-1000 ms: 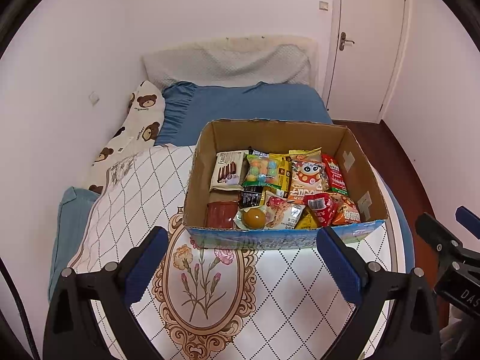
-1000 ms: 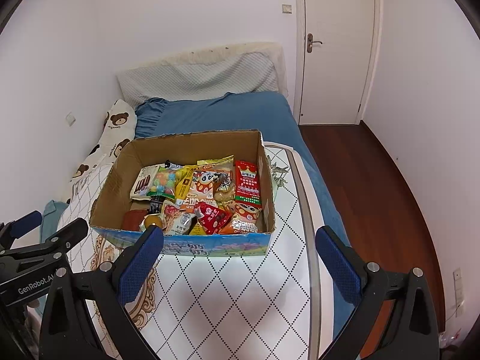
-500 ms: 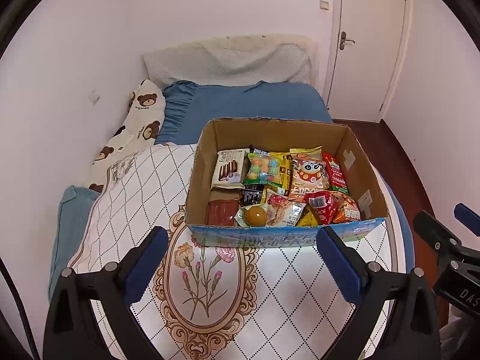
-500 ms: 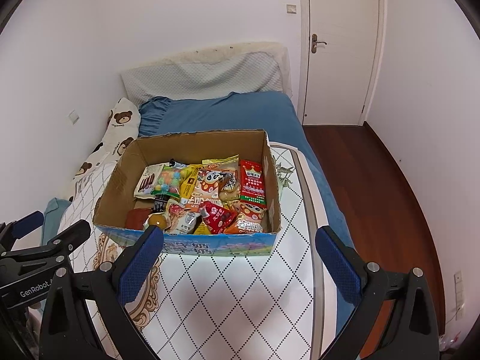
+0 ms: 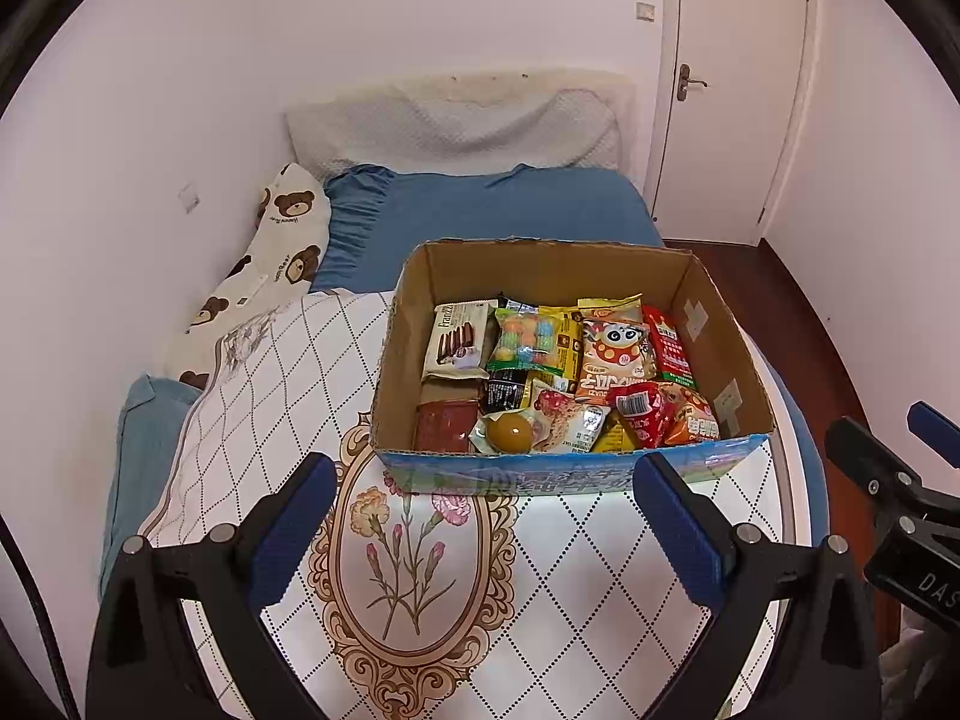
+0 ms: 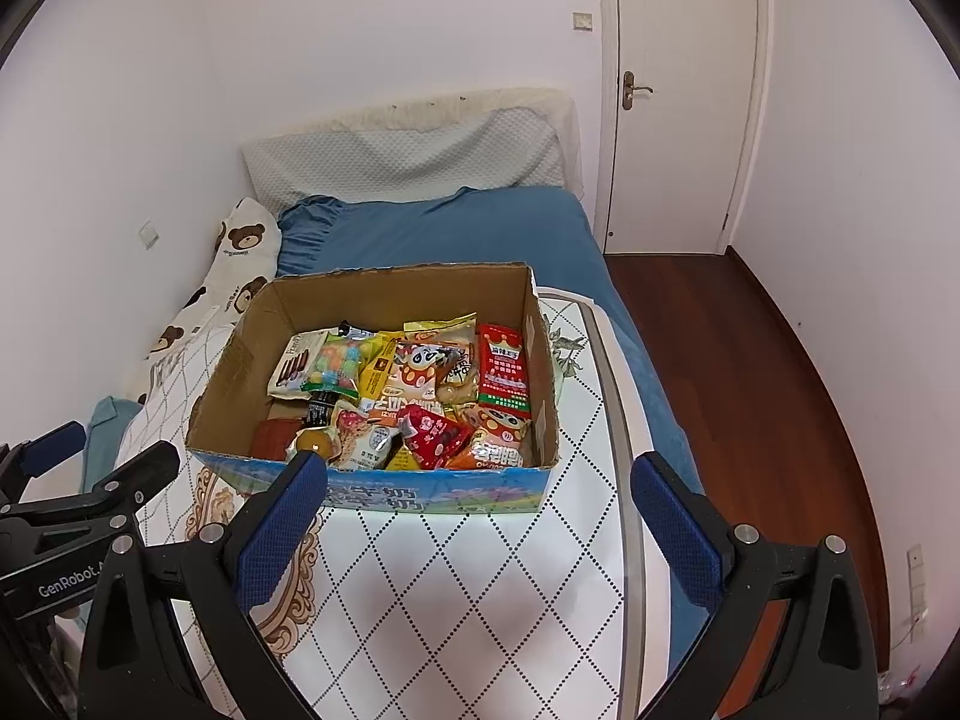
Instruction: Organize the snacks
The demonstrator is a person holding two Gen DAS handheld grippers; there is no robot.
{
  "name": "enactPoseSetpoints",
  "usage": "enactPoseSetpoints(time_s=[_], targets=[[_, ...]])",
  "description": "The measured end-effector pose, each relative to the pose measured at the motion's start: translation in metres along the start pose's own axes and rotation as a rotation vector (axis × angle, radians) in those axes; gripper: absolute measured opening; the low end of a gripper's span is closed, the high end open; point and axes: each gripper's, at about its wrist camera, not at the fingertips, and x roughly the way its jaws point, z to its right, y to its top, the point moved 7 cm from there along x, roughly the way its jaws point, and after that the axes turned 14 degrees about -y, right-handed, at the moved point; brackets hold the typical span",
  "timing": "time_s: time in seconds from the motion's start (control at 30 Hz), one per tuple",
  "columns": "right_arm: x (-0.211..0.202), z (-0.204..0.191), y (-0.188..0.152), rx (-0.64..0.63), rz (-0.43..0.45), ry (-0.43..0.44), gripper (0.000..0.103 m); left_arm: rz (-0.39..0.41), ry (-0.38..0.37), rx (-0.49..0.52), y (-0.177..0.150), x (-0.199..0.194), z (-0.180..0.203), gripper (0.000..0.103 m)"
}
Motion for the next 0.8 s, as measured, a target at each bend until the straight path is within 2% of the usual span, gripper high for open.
enactPoseSetpoints(time_s=[0.8], targets=[[0.0046, 0.0009, -0.0008, -0.015, -0.003, 0.002, 0.103, 0.006, -0.004, 0.011, 0.0013, -0.0061, 0.0024, 0.101]])
